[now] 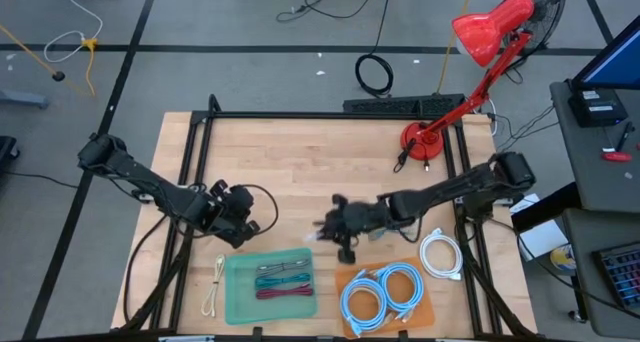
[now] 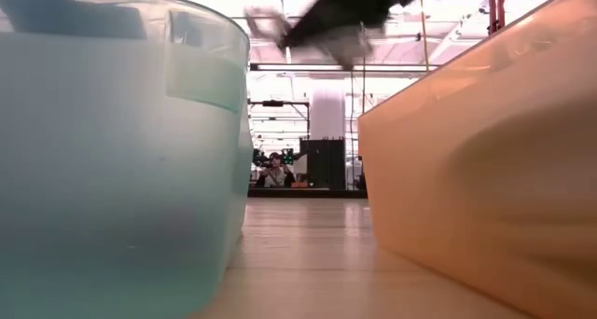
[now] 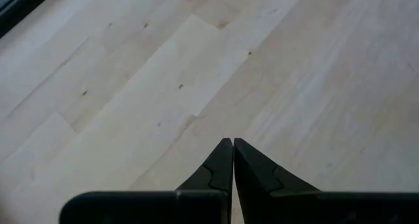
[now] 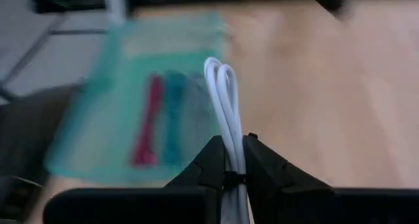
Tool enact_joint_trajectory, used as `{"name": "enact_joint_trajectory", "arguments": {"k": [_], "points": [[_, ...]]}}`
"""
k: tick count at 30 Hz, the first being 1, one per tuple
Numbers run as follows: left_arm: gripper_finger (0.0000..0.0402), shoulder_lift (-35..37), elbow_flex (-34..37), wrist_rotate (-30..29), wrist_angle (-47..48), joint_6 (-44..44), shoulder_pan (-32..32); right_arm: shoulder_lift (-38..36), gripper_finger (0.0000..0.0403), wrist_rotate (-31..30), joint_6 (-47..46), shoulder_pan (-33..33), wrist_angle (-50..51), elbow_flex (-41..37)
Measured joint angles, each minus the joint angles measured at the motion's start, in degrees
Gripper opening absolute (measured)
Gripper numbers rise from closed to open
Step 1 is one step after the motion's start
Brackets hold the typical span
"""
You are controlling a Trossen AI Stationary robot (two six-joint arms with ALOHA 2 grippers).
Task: Pick & Place USB Port
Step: Put the white charger cable into the green bin
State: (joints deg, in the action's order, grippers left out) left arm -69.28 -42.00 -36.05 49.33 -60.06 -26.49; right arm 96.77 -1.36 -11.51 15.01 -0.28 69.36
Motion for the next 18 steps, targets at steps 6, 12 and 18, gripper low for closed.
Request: {"name": "enact_joint_trajectory", "arguments": {"k": [6, 12, 18], "points": [[0.0019, 0.0, 0.0, 0.0, 0.2, 0.0, -1.1, 12.6, 0.0028, 0.7, 3.3, 6.2, 7.9, 14.8], [0.0019, 0.0, 0.0, 0.0, 0.8, -0.7, -2.2, 23.2, 0.0028, 10.1, 4.4, 6.0, 9.6, 28.0], [0.0019, 0.0, 0.0, 0.0, 0.7, -1.2, -3.5, 30.3, 0.0028, 15.4, 2.7, 5.7, 10.1, 37.1]]}}
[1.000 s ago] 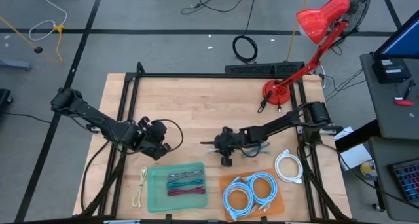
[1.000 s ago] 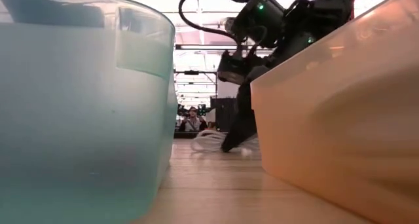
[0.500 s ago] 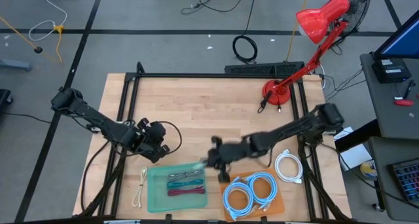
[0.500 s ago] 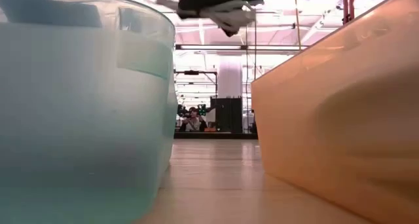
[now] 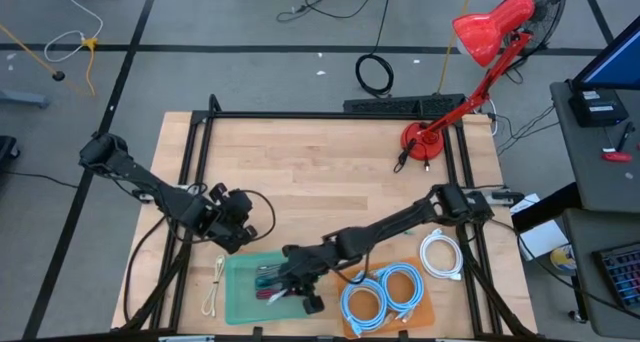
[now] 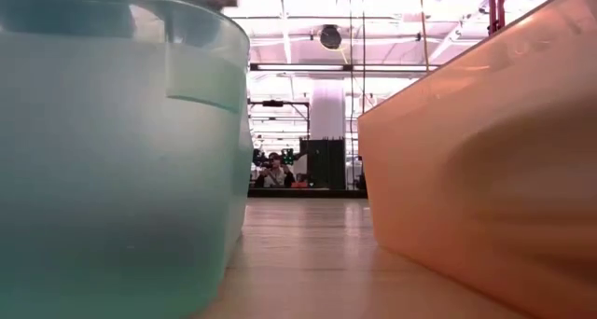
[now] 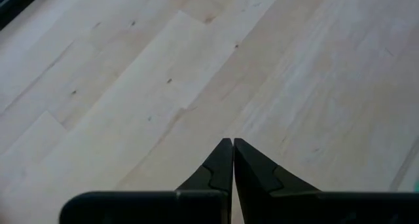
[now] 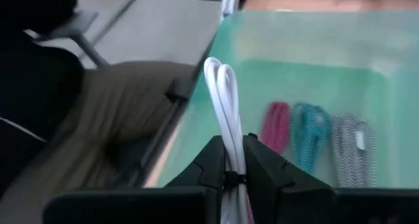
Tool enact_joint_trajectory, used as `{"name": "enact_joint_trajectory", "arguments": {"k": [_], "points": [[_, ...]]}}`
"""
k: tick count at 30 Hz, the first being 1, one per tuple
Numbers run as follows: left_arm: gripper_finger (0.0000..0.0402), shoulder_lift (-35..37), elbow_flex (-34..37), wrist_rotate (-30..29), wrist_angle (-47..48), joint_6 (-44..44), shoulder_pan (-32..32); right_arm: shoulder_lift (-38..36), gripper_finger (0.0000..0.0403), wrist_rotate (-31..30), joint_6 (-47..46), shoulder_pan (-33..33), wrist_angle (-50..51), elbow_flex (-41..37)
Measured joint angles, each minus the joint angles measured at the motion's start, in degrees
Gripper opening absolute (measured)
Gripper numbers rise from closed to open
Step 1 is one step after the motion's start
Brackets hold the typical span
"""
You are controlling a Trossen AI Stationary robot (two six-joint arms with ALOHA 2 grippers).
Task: Pick & Place USB Port
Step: Put the white charger cable into the green bin
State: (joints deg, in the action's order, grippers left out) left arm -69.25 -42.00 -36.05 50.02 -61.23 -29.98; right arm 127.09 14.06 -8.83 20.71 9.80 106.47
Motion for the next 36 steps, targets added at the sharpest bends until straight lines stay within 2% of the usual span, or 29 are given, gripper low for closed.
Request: {"name": "enact_joint_trajectory", "arguments": {"k": [10, 20, 30, 36], "points": [[0.0019, 0.0, 0.0, -0.2, -0.2, -1.1, -1.3, 2.4, 0.0028, 1.3, -4.8, 1.2, -2.3, 2.2], [0.0019, 0.0, 0.3, -0.1, -1.1, -6.4, -3.4, 4.1, 0.0028, 1.2, -5.5, 2.9, -4.5, 2.3], [0.0019, 0.0, 0.3, -2.6, -10.1, -7.7, -10.2, 5.1, 0.0028, -6.7, -4.6, 2.6, -2.3, 1.9], [0.0019, 0.0, 0.3, -4.6, -12.7, -7.7, -13.3, 6.4, 0.0028, -8.0, -5.3, 3.2, -1.2, 1.5]]}}
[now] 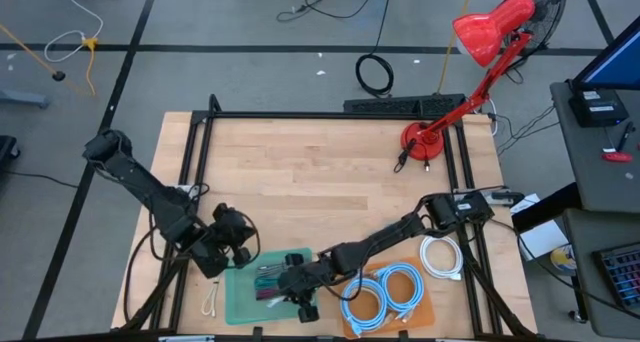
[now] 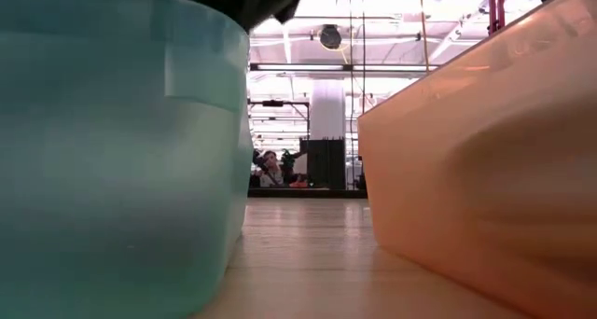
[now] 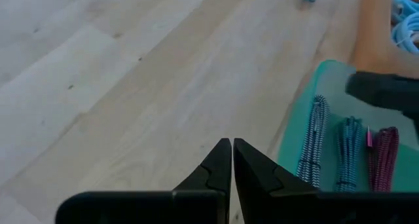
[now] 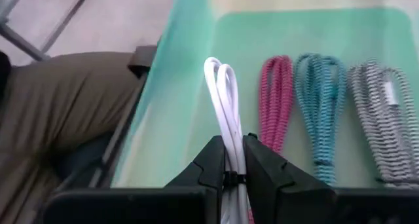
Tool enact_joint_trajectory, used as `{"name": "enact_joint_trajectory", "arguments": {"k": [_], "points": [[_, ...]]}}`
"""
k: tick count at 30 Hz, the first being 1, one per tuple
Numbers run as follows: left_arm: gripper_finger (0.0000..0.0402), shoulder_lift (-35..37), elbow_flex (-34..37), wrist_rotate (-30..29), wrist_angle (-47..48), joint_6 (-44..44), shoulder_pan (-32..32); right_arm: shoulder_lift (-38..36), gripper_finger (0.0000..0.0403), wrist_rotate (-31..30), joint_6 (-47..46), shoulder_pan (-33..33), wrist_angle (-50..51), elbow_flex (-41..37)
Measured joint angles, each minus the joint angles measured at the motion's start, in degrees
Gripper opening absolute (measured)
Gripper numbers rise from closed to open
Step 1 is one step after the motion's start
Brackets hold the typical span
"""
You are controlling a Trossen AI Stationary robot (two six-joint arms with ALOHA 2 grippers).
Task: Pick & Place USB Port
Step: Put the white charger cable into the green bin, then put the light brown charger cable into the green bin
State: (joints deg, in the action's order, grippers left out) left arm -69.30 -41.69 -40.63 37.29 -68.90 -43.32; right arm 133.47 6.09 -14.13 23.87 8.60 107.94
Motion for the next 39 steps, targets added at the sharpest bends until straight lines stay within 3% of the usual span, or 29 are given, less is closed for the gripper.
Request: {"name": "enact_joint_trajectory", "arguments": {"k": [14, 25, 34, 39], "points": [[0.0019, 0.0, 0.0, -0.5, 0.2, 0.9, -0.3, -0.2, 0.0119, -0.1, 2.4, 0.6, -1.2, -0.3], [0.0019, 0.0, 0.0, -0.3, 0.0, 0.8, -0.3, -1.1, 0.0138, -0.1, 3.1, 0.6, -0.2, -0.3], [0.0019, 1.2, -1.9, 14.0, 8.4, -6.3, 2.8, -9.8, 0.0138, -1.3, 6.1, 1.4, 9.2, -0.4], [0.0019, 0.7, -4.8, 23.6, 14.0, -6.8, 2.9, -17.2, 0.0136, -12.0, 8.5, 3.8, 17.5, -2.9]]}}
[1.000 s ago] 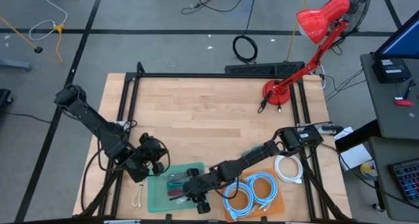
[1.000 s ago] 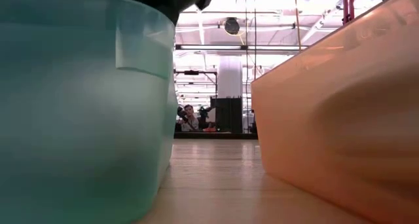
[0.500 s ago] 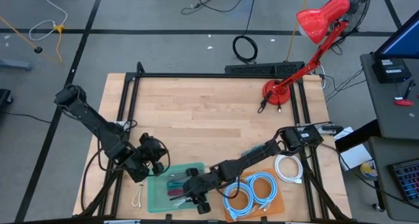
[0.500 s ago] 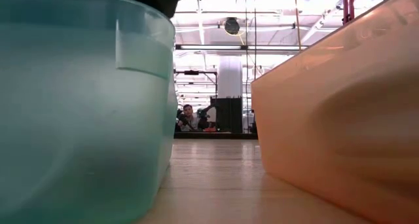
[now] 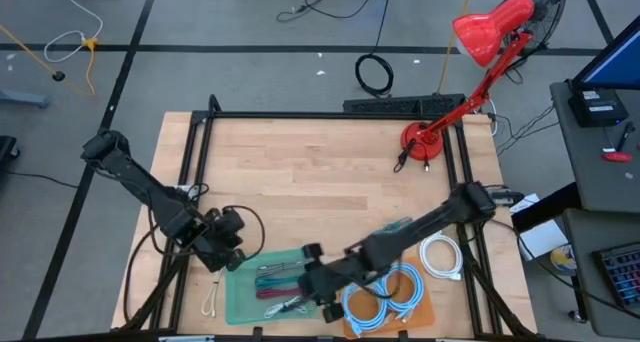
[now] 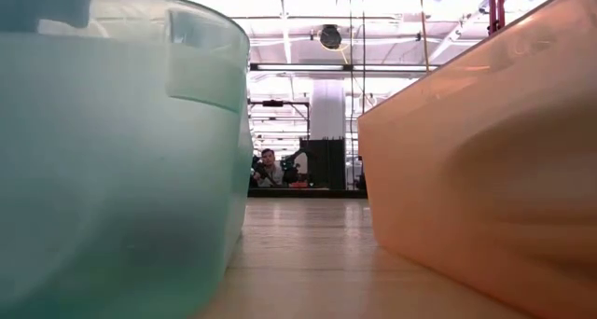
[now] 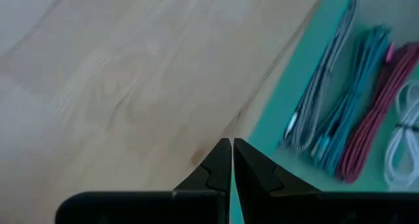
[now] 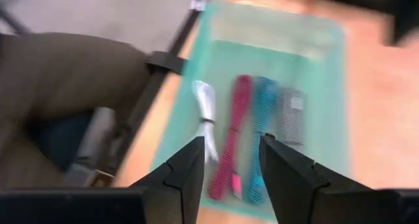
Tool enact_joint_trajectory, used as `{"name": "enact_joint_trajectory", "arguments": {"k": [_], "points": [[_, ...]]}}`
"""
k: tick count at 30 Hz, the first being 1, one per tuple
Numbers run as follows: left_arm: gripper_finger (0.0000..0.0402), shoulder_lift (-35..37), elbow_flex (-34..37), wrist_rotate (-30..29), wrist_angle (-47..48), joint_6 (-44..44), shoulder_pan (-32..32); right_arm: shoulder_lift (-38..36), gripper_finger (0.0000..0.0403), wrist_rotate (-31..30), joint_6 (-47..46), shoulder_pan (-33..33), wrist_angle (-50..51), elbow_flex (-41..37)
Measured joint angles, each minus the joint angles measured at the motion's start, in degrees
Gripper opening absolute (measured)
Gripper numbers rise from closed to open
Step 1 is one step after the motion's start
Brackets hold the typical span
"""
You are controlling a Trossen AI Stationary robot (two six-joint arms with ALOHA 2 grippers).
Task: Pick & Place USB Port
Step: Put the light brown charger cable into the green bin
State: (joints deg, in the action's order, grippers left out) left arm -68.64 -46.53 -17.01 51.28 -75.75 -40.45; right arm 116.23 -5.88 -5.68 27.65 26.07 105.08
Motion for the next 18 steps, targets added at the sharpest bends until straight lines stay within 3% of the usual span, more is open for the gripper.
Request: {"name": "enact_joint_trajectory", "arguments": {"k": [4, 8, 15, 18], "points": [[0.0019, 0.0, -3.3, 3.2, 8.2, -6.0, -2.0, -7.5, 0.0134, -12.4, 0.5, 2.8, -0.5, -8.0], [0.0019, 0.0, -4.8, 6.6, 12.2, -12.7, -5.2, -16.1, 0.0133, -20.4, -1.1, 5.1, -7.5, -20.0], [0.0019, -3.8, -4.5, 8.6, 10.2, -29.4, -14.0, -30.0, 0.013, -22.8, -3.3, 6.6, -30.2, -42.7], [0.0019, -7.6, -4.5, 10.0, 6.7, -33.8, -17.2, -34.0, 0.013, -22.9, -2.0, 6.6, -37.9, -48.8]]}}
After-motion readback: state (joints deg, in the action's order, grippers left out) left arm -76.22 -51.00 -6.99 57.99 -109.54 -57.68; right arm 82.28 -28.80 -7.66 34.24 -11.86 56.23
